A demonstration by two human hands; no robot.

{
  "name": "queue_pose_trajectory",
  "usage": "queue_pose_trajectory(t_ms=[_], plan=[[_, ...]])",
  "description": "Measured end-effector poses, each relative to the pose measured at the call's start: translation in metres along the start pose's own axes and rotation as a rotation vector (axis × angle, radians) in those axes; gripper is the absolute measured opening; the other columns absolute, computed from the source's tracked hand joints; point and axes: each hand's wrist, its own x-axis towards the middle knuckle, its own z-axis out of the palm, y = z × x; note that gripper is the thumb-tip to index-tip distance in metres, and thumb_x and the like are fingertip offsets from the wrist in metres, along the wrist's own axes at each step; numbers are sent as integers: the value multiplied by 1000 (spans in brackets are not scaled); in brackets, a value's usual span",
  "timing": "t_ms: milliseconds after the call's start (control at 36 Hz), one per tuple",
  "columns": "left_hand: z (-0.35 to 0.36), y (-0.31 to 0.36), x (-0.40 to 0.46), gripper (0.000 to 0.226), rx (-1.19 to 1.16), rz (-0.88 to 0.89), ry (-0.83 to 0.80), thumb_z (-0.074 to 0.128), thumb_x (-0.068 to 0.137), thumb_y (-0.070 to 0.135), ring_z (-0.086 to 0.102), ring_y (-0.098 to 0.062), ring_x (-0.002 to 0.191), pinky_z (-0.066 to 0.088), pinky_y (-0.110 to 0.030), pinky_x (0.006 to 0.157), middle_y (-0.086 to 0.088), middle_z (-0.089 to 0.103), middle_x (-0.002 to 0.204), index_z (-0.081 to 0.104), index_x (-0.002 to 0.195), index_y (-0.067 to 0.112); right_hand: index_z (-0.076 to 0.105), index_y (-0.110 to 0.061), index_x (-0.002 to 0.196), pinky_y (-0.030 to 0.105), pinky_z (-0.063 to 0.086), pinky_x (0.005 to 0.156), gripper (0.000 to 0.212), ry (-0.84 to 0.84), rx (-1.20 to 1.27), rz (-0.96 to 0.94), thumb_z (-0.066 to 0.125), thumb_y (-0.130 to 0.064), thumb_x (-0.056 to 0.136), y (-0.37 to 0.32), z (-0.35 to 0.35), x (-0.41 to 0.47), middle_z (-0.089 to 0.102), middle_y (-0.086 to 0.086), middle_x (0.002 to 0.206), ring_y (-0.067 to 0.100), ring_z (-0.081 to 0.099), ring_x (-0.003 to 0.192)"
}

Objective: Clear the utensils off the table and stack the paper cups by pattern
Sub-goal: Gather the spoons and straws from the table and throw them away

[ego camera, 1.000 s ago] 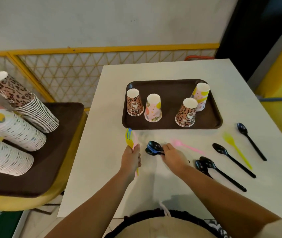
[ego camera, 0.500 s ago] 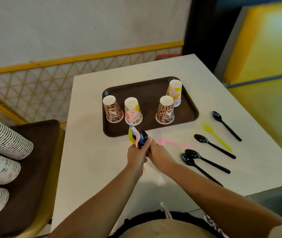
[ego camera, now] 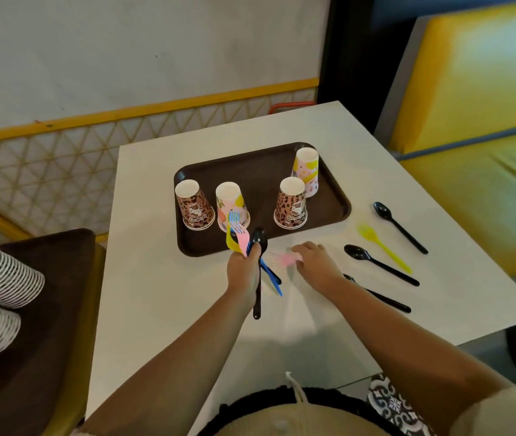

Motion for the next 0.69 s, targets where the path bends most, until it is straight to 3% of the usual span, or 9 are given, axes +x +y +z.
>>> queue_pose_trajectory(t_ms=[111, 167, 250, 361, 417, 500, 556, 611, 694], plan=[[-3, -1, 1, 27, 13, -15, -6, 58, 92, 32, 49, -24, 65, 46, -41, 69, -5, 43, 64, 48, 75, 15, 41, -15, 137, 36, 39, 102, 46, -33, -87, 24, 48, -9, 92, 7, 11, 4, 38, 9, 138, 28, 36, 124], [-4, -2, 1, 26, 24, -19, -25, 57, 93, 33, 47, -20, 57, 46, -35, 58, -5, 42, 63, 50, 78, 12, 41, -15, 136, 35, 41, 100, 45, 9, -113, 0, 48, -9, 92, 6, 14, 4, 39, 8, 136, 26, 39, 122], [-7, -3, 0, 27, 33, -17, -49, 57, 93, 32, 47, -18, 54, 44, -30, 50, -7, 43, 64, 52, 86, 7, 44, -12, 131, 34, 39, 100, 37, 41, -205, -41, 47, -11, 94, 3, 18, 8, 41, 8, 134, 24, 42, 120], [-8, -2, -1, 25, 63, 14, -69, 55, 94, 31, 48, -15, 56, 42, -25, 48, -6, 47, 66, 52, 81, 10, 48, -12, 124, 32, 35, 102, 29, 112, -147, -75, 44, -9, 95, -1, 17, 11, 51, 6, 126, 22, 49, 115], [-8, -2, -1, 19, 19, 44, -90, 55, 95, 30, 58, -17, 68, 49, -27, 58, -5, 59, 75, 58, 86, 14, 50, -11, 118, 30, 37, 93, 24, 184, -68, -83, 42, -7, 95, -3, 13, 11, 56, 6, 115, 23, 54, 105], [-8, 1, -2, 12, -64, 88, -151, 53, 96, 28, 66, -28, 93, 51, -47, 86, -9, 72, 86, 58, 86, 28, 51, -12, 108, 28, 37, 76, 19, 257, 48, -76, 42, -4, 94, 0, 4, 8, 58, 7, 103, 26, 57, 91], [-6, 3, -3, 18, -63, 115, -165, 50, 98, 28, 65, -34, 87, 49, -47, 89, -5, 71, 71, 56, 81, 28, 52, -11, 104, 28, 38, 71, 17, 277, 104, -77, 46, -2, 90, 6, -2, 3, 58, 8, 101, 25, 55, 87], [-3, 4, -2, 18, -88, 141, -193, 49, 98, 27, 66, -33, 72, 52, -44, 81, 1, 65, 53, 57, 83, 20, 54, -9, 106, 28, 40, 75, 17, 267, 122, -61, 53, -8, 89, 16, -9, -5, 56, 10, 104, 26, 55, 90], [3, 3, 1, 11, -164, 133, -243, 50, 98, 21, 50, -12, 39, 47, -27, 53, 6, 45, 38, 55, 89, 16, 53, -7, 118, 34, 45, 87, 52, 143, 113, 77, 72, -33, 77, 36, -16, -20, 47, 10, 114, 28, 54, 99]])
